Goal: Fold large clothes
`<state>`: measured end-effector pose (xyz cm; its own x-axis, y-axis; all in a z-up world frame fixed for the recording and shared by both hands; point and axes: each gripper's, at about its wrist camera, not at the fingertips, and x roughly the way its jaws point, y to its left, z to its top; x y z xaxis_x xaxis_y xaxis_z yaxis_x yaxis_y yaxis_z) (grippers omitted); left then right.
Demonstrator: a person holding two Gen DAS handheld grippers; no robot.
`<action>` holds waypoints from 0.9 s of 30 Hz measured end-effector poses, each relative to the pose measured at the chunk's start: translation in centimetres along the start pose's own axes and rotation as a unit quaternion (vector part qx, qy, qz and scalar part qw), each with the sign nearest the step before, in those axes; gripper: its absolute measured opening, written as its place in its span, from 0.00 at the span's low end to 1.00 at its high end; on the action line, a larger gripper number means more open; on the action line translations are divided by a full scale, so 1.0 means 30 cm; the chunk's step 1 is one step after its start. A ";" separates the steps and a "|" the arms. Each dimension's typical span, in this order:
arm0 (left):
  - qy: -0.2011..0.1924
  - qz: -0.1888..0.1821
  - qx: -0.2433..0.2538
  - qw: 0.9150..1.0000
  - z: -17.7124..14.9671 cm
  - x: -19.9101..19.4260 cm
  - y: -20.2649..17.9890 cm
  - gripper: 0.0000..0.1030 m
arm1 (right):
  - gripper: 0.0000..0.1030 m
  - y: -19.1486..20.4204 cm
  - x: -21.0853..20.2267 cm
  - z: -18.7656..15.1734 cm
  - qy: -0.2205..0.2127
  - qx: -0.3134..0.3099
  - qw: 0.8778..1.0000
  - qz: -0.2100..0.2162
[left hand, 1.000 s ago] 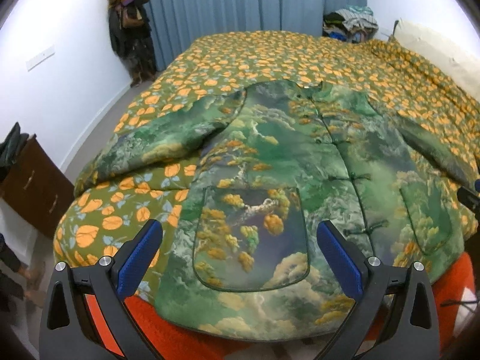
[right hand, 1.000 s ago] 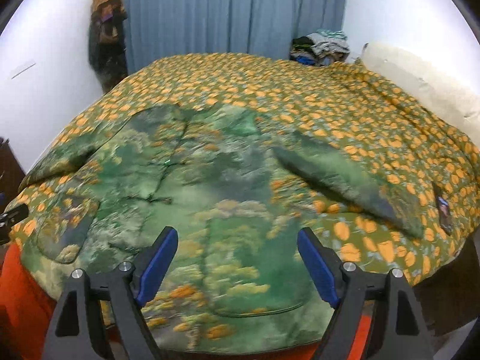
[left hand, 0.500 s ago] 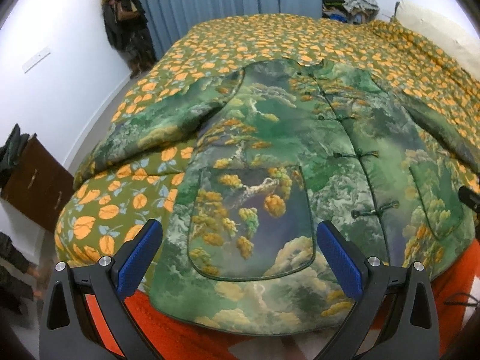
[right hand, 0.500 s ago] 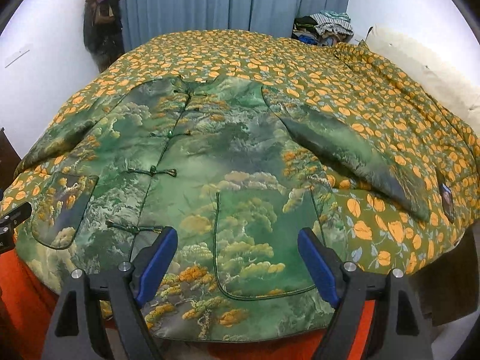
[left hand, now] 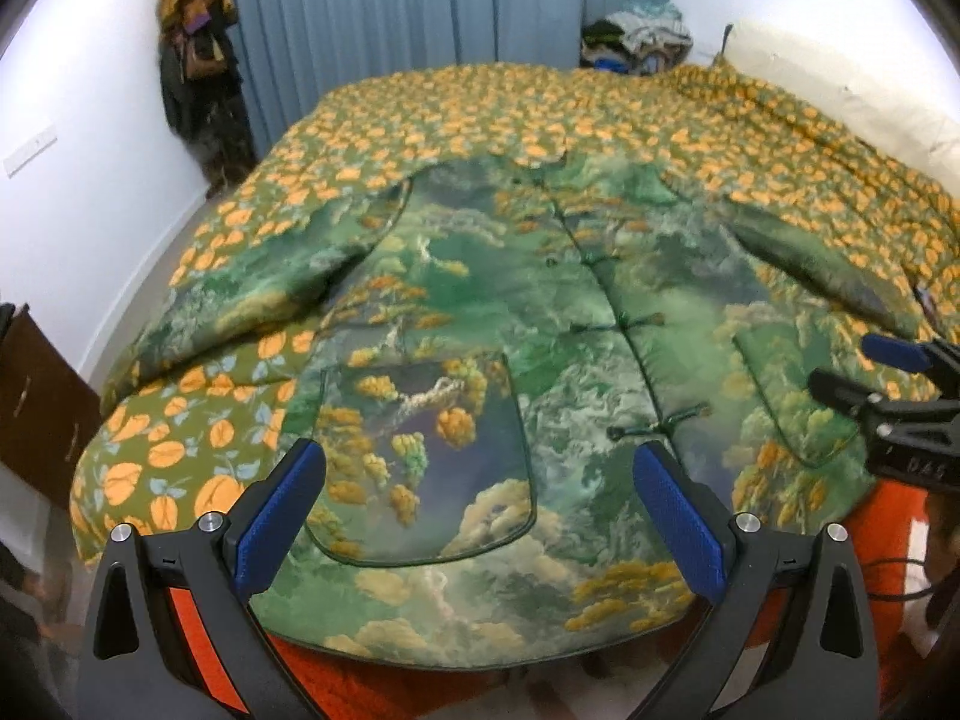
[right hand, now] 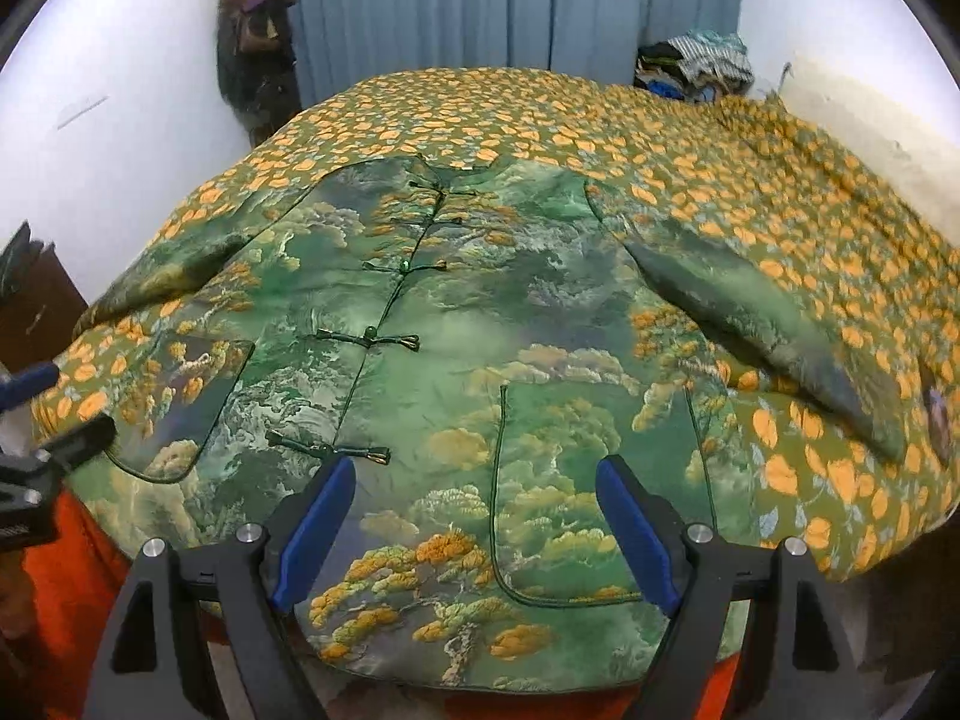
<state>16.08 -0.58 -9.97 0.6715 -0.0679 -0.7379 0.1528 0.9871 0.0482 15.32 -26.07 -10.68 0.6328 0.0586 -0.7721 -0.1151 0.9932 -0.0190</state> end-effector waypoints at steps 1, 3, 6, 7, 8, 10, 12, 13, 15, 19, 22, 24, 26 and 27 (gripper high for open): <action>-0.004 0.001 0.000 1.000 -0.001 -0.004 -0.001 0.99 | 0.81 0.009 -0.002 0.002 -0.003 -0.004 1.000 0.008; -0.009 0.000 0.000 1.000 -0.009 -0.010 -0.002 0.99 | 0.81 0.023 0.000 0.007 -0.003 -0.005 1.000 0.017; -0.002 -0.005 0.000 1.000 -0.018 0.001 -0.005 0.99 | 0.81 0.044 0.012 0.005 0.002 -0.016 1.000 0.005; 0.001 -0.007 0.001 1.000 -0.021 0.005 -0.008 0.99 | 0.81 0.049 0.014 0.002 0.002 -0.019 1.000 0.000; 0.002 -0.010 0.002 1.000 -0.022 0.006 -0.012 0.99 | 0.82 0.048 0.016 0.001 0.003 -0.019 1.000 -0.003; 0.001 -0.017 0.003 1.000 -0.024 0.004 -0.017 0.99 | 0.81 0.042 0.018 -0.003 0.004 -0.018 1.000 -0.008; -0.003 -0.027 0.004 1.000 -0.024 -0.002 -0.026 0.99 | 0.82 0.035 0.020 -0.005 0.004 -0.016 1.000 -0.014; -0.005 -0.030 0.006 1.000 -0.025 -0.004 -0.030 0.99 | 0.82 0.032 0.021 -0.005 0.004 -0.015 1.000 -0.017; -0.008 -0.032 0.014 0.999 -0.027 -0.004 -0.044 0.99 | 0.81 0.027 0.023 -0.006 0.004 -0.012 1.000 -0.018; -0.008 -0.030 0.022 0.999 -0.033 -0.004 -0.059 0.99 | 0.82 0.018 0.031 -0.012 0.006 -0.009 1.000 -0.024; -0.006 -0.031 0.022 0.999 -0.034 -0.005 -0.061 0.99 | 0.81 0.009 0.041 -0.016 0.011 -0.003 1.000 -0.028; -0.005 -0.028 0.022 0.999 -0.035 -0.003 -0.060 0.99 | 0.81 0.006 0.043 -0.017 0.013 0.000 0.999 -0.029; -0.004 -0.027 0.021 0.999 -0.036 -0.004 -0.058 0.99 | 0.81 0.004 0.039 -0.017 0.010 0.001 0.999 -0.032; -0.005 -0.028 0.019 0.999 -0.036 -0.005 -0.055 0.99 | 0.81 0.003 0.036 -0.017 0.008 0.002 0.999 -0.033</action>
<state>14.93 -2.04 -10.66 0.6679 -0.1249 -0.7337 0.2183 0.9753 0.0328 15.59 -25.96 -11.85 0.6259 -0.0081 -0.7798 -0.0716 0.9951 -0.0678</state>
